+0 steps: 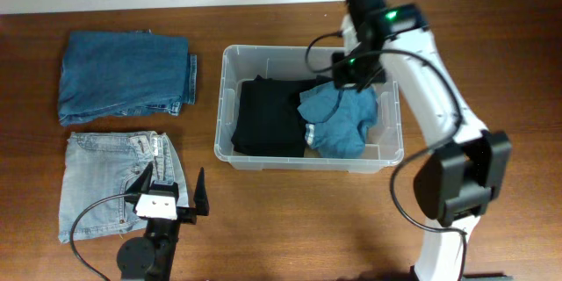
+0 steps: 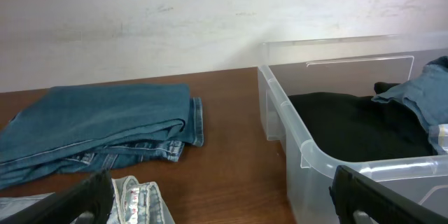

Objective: Pack container

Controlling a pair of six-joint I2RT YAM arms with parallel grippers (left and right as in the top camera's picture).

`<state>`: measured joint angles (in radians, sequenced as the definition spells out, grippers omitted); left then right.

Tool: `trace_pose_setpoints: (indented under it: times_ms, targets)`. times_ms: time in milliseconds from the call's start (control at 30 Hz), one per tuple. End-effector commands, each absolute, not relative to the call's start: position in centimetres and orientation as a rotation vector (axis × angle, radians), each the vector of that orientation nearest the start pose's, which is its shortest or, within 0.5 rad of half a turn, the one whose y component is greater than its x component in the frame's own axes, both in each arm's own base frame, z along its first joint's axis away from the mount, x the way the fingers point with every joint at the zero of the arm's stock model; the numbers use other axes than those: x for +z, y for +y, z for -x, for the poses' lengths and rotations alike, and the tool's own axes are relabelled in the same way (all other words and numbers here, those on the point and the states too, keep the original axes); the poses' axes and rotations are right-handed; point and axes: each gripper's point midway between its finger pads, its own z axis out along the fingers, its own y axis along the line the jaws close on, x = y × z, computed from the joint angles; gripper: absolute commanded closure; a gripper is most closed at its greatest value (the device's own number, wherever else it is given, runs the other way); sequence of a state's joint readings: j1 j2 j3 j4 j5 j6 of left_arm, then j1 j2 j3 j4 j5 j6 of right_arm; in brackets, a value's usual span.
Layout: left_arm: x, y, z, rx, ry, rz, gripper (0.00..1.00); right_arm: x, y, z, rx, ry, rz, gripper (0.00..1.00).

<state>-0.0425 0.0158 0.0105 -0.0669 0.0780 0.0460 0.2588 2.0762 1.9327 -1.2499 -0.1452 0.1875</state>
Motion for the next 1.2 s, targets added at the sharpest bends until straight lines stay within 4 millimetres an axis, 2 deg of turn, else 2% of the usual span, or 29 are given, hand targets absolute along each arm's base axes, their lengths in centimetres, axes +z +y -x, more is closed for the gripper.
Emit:
trace_pose_setpoints:
  times_ms: [0,67,133,200,267,367,433,467,567,667,733,767,900,1000,1167]
  targets:
    - [15.7,-2.3,-24.5,-0.048,1.642,-0.143,0.01,7.2,16.5,-39.6,0.314,3.09,0.196,0.96]
    - [15.7,-2.3,-24.5,-0.048,1.642,-0.143,0.01,4.9,17.4,-38.5,0.308,3.107,0.235,0.96]
    - [15.7,-2.3,-24.5,-0.048,1.642,-0.143,0.01,3.7,17.3,-37.7,0.272,3.137,0.163,0.96]
    - [15.7,-2.3,-24.5,-0.048,1.642,-0.143,0.01,3.4,17.4,-37.2,0.268,3.151,0.149,0.96]
    - [15.7,-2.3,-24.5,-0.048,1.642,-0.143,0.01,4.0,17.5,-37.5,0.274,3.137,0.151,0.96]
    - [15.7,-2.3,-24.5,-0.048,1.642,-0.143,0.01,7.3,17.9,-38.8,0.302,3.059,0.192,0.96]
    - [15.7,-2.3,-24.5,-0.048,1.642,-0.143,0.01,11.1,18.1,-39.8,0.313,2.987,0.209,0.96]
    - [15.7,-2.3,-24.5,-0.048,1.642,-0.143,0.01,14.0,18.1,-40.4,0.31,2.933,0.208,0.96]
    - [15.7,-2.3,-24.5,-0.048,1.642,-0.143,0.01,18.5,17.2,-40.9,0.251,2.862,0.195,0.95]
    - [15.7,-2.3,-24.5,-0.048,1.642,-0.143,0.01,19.7,16.0,-40.4,0.161,2.869,0.179,0.92]
    - [15.7,-2.3,-24.5,-0.048,1.642,-0.143,0.01,19.2,15.2,-39.3,0.113,2.923,0.181,0.9]
    - [15.7,-2.3,-24.5,-0.048,1.642,-0.143,0.01,18.6,14.9,-38.5,0.096,2.963,0.186,0.87]
    - [15.7,-2.3,-24.5,-0.048,1.642,-0.143,0.01,15.8,14.7,-37.4,0.067,3.034,0.195,0.88]
    - [15.7,-2.3,-24.5,-0.048,1.642,-0.143,0.0,11.6,15.3,-36.6,0.121,3.087,0.195,0.87]
    - [15.7,-2.3,-24.5,-0.048,1.642,-0.143,0.01,6.6,15.0,-34.0,0.144,3.186,0.113,0.89]
